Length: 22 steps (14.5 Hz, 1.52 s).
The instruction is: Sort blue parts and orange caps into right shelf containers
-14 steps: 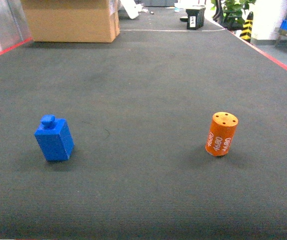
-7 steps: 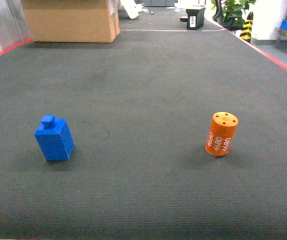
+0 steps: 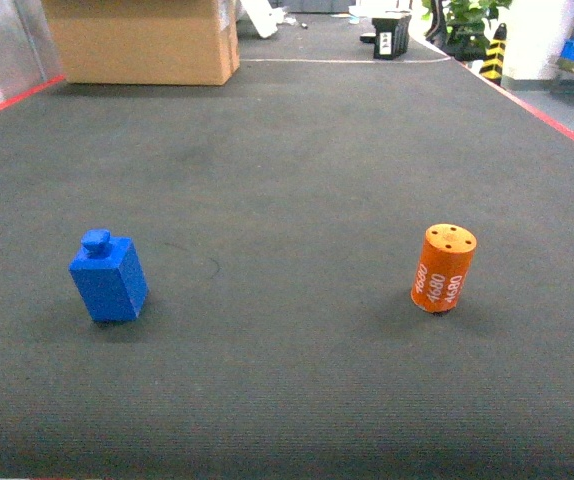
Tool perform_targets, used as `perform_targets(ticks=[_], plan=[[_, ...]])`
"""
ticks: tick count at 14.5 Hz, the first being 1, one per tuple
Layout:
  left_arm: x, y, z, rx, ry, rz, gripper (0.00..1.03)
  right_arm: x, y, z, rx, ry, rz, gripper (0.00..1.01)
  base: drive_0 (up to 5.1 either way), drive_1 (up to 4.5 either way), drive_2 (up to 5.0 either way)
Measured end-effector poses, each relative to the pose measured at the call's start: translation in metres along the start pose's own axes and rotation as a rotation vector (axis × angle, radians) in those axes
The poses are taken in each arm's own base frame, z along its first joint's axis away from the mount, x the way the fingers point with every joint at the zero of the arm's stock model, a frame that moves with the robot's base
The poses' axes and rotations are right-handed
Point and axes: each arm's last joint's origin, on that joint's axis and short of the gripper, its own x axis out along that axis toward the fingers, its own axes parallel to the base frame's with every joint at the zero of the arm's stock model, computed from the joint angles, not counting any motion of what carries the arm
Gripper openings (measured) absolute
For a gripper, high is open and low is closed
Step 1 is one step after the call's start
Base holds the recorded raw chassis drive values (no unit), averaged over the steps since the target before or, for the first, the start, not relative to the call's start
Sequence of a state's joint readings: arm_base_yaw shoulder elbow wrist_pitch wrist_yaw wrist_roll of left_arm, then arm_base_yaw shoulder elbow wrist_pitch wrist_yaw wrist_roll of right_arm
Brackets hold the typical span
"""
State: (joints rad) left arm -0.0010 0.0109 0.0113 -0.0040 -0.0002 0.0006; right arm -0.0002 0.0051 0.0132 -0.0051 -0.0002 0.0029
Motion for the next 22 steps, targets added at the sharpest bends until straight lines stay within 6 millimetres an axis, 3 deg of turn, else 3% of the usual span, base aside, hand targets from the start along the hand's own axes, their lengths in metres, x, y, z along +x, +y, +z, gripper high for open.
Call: perform_targets(ticks=[8, 10, 12, 14, 15, 18, 20, 22], plan=[[0.0, 0.0, 0.0, 0.0, 0.0, 0.0, 0.98, 0.0, 0.0, 0.0, 0.0, 0.0, 0.0, 0.98, 0.0, 0.0, 0.0], [0.002, -0.002, -0.002, -0.017, 0.089, 0.109, 0.98, 0.005, 0.005, -0.002, 0.046, 0.133, -0.132, 0.98, 0.0, 0.0, 0.0], [0.031, -0.008, 0.005, -0.013, 0.132, 0.312, 0.98, 0.037, 0.024, 0.013, 0.077, 0.122, -0.232, 0.98, 0.0, 0.0, 0.0], [0.091, -0.011, 0.037, -0.049, 0.059, 0.248, 0.98, 0.095, 0.047, 0.036, 0.105, 0.074, -0.131, 0.98, 0.0, 0.0, 0.0], [0.13, -0.016, 0.042, -0.055, 0.073, 0.206, 0.98, 0.125, 0.057, 0.035, 0.094, 0.095, -0.104, 0.98, 0.0, 0.0, 0.0], [0.204, -0.039, 0.012, -0.024, 0.259, 0.113, 0.98, 0.191, 0.088, 0.004, 0.034, 0.254, -0.032, 0.98, 0.0, 0.0, 0.0], [0.225, -0.05, 0.005, -0.049, 0.264, 0.075, 0.98, 0.218, 0.106, -0.007, 0.021, 0.287, -0.003, 0.98, 0.0, 0.0, 0.0], [0.234, -0.056, -0.011, -0.056, 0.316, 0.063, 0.98, 0.23, 0.115, -0.02, 0.006, 0.322, 0.01, 0.98, 0.0, 0.0, 0.0]])
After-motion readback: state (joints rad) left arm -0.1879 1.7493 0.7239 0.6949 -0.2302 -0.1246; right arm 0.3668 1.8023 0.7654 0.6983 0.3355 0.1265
